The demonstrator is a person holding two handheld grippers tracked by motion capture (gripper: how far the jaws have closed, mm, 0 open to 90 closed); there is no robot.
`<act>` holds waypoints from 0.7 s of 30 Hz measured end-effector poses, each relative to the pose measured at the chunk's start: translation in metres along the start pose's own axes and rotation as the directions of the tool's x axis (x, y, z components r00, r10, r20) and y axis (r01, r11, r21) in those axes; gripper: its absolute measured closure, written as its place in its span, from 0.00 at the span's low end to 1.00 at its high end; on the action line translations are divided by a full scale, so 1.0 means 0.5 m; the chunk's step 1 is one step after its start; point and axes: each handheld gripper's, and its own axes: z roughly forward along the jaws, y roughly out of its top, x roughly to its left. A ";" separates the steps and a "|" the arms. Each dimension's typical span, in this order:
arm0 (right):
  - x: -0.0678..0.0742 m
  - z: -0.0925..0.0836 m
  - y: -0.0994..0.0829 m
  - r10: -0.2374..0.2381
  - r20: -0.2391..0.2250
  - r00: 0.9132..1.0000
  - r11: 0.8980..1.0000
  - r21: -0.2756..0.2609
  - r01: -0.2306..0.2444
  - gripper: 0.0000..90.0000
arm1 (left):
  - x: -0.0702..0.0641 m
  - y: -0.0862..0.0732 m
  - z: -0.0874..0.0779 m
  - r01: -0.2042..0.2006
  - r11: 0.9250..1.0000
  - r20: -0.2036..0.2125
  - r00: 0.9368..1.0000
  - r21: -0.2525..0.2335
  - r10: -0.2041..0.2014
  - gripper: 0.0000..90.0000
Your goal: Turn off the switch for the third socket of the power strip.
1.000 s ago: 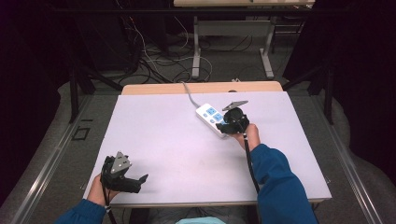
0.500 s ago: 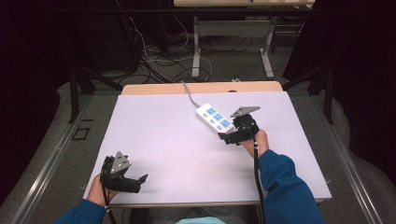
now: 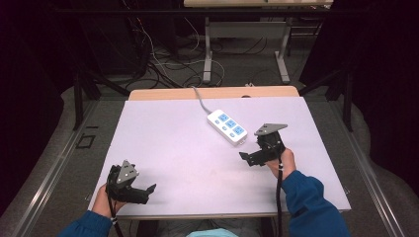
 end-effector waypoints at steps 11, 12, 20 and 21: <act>0.009 -0.042 -0.041 0.013 0.021 1.000 1.000 0.010 -0.013 0.00 | 0.001 0.000 0.000 0.000 1.000 0.000 1.000 0.001 0.000 0.00; 0.009 -0.045 -0.045 0.011 0.020 1.000 1.000 0.007 -0.011 0.00 | 0.001 0.000 0.000 -0.001 1.000 -0.001 1.000 0.001 0.001 0.00; 0.012 -0.070 -0.076 0.028 0.036 0.999 0.999 0.019 -0.029 0.00 | 0.001 0.000 0.000 -0.001 1.000 0.000 1.000 0.002 0.001 0.00; 0.013 -0.071 -0.078 0.027 0.040 0.999 0.999 0.016 -0.028 0.00 | 0.001 0.000 0.000 -0.002 1.000 0.000 1.000 0.002 0.002 0.00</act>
